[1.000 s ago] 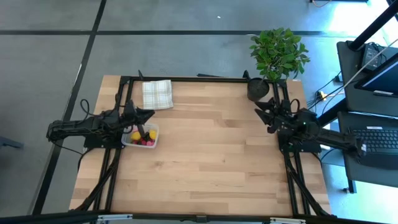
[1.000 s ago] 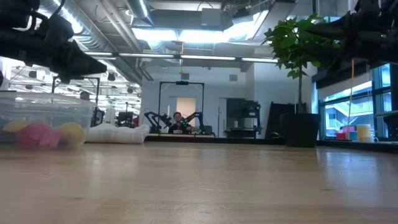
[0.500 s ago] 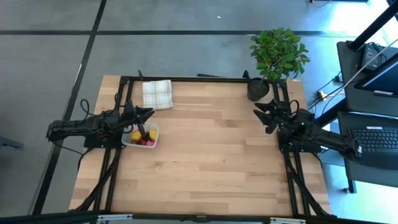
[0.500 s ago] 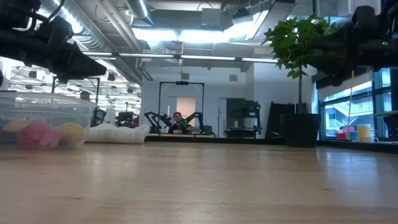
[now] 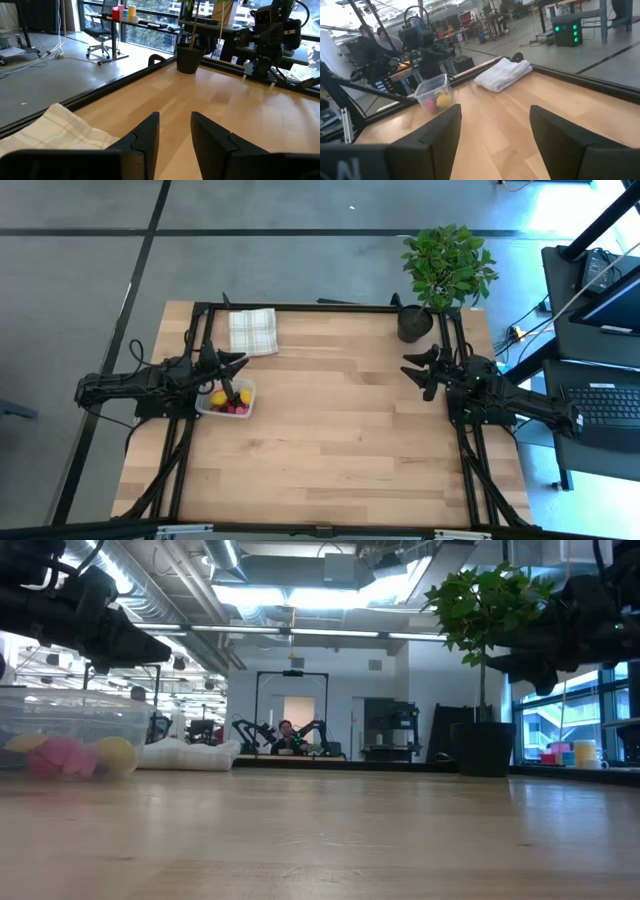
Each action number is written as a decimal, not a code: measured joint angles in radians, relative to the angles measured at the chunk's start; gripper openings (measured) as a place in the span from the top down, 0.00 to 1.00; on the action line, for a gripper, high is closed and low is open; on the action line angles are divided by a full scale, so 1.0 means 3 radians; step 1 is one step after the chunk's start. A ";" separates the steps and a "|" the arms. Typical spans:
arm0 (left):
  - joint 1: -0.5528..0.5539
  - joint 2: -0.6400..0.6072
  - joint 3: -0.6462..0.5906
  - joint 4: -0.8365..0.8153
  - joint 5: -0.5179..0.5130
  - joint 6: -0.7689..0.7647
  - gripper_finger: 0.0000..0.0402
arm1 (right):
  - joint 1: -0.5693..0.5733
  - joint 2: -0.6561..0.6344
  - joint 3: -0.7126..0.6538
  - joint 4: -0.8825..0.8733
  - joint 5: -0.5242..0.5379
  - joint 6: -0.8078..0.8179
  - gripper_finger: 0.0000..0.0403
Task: Pick and placing Produce into tupperware
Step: Return to Home Position
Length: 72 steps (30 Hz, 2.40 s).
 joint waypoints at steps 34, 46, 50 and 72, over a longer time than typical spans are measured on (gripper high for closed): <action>0.0000 0.0000 0.0000 0.0000 0.0000 0.0001 0.76 | 0.0000 0.0000 0.0001 -0.0002 -0.0001 0.0067 0.41; 0.0000 0.0000 0.0000 0.0000 0.0000 0.0001 0.81 | 0.0000 0.0000 0.0003 -0.0002 -0.0002 0.0069 0.41; 0.0000 0.0000 0.0000 0.0000 0.0000 0.0001 0.83 | 0.0000 0.0001 0.0003 -0.0002 -0.0002 0.0067 0.41; -0.0001 0.0000 0.0000 0.0000 0.0000 0.0001 0.91 | 0.0000 0.0001 0.0003 -0.0002 -0.0002 0.0070 0.41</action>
